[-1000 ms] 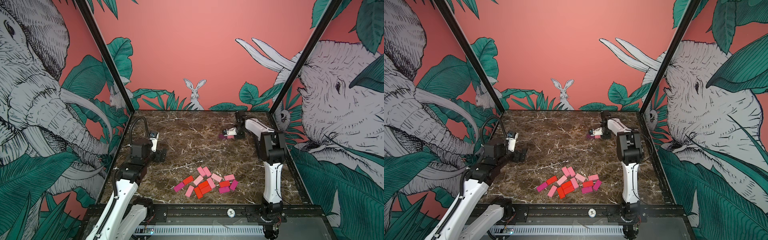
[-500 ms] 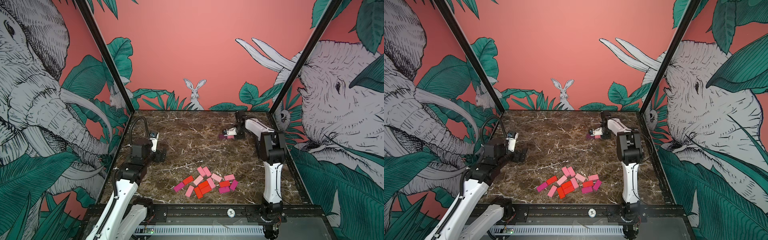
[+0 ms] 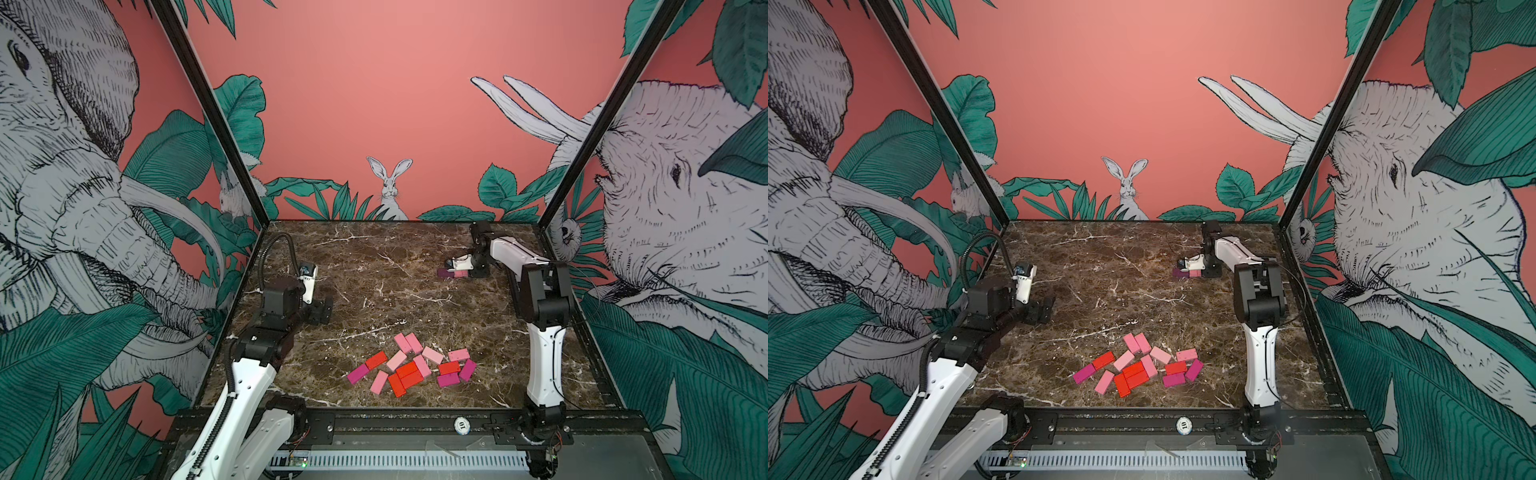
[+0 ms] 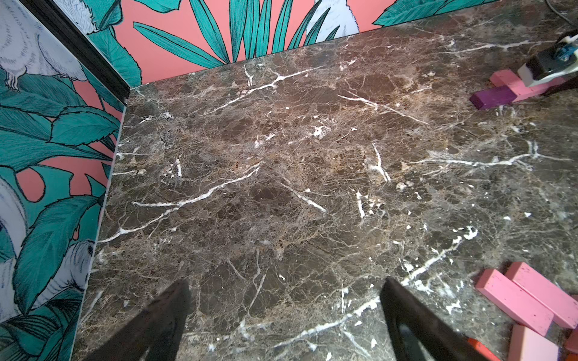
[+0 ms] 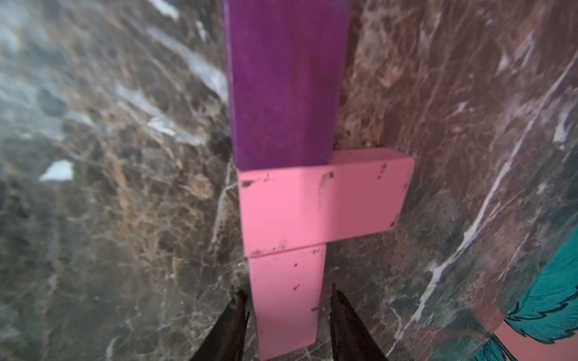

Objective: Assemble the letter t with building blocks
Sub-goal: Assemble the building block at the center of the board.

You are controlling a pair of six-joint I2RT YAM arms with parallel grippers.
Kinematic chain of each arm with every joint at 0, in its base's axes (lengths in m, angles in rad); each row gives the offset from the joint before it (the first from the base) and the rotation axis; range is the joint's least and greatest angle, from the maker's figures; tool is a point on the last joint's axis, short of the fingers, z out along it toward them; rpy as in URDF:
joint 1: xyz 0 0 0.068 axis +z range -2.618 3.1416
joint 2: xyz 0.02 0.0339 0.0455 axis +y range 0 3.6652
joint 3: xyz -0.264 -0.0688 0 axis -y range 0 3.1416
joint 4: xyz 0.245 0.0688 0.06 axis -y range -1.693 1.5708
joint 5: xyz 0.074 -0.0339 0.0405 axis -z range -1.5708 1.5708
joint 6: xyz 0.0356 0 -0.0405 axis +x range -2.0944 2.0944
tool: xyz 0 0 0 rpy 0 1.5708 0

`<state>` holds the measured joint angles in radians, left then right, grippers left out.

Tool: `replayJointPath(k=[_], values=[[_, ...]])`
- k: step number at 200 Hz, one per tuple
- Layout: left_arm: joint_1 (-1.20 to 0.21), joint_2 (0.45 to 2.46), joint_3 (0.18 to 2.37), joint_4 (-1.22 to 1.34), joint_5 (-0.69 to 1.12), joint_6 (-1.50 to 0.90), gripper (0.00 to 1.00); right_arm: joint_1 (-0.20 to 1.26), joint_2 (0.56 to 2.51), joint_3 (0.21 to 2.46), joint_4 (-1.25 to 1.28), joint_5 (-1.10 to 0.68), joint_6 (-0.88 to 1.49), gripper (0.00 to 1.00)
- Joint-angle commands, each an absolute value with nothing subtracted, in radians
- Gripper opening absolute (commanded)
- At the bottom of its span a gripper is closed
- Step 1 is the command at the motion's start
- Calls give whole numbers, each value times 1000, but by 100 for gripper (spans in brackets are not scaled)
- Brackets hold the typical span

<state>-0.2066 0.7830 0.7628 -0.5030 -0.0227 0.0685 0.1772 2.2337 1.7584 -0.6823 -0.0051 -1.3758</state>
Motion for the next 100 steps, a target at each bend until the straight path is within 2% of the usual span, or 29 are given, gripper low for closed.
replayJointPath(k=[1,23,49,81,85,100], values=[[-205,764,757,-497,-31,69,97,186,2249,1719,-730,-29,-1359,46],[-206,766,756,-497,-30,69,97,185,2249,1726,-740,-38,-1352,48],[-207,765,756,-499,-30,69,97,184,2242,1729,-763,-61,-1346,54],[-205,764,758,-499,-30,69,97,184,2229,1731,-768,-82,-1324,64],[-206,764,757,-499,-30,69,97,184,2228,1732,-768,-85,-1320,70],[-206,764,757,-499,-29,68,97,184,2218,1741,-760,-91,-1298,74]])
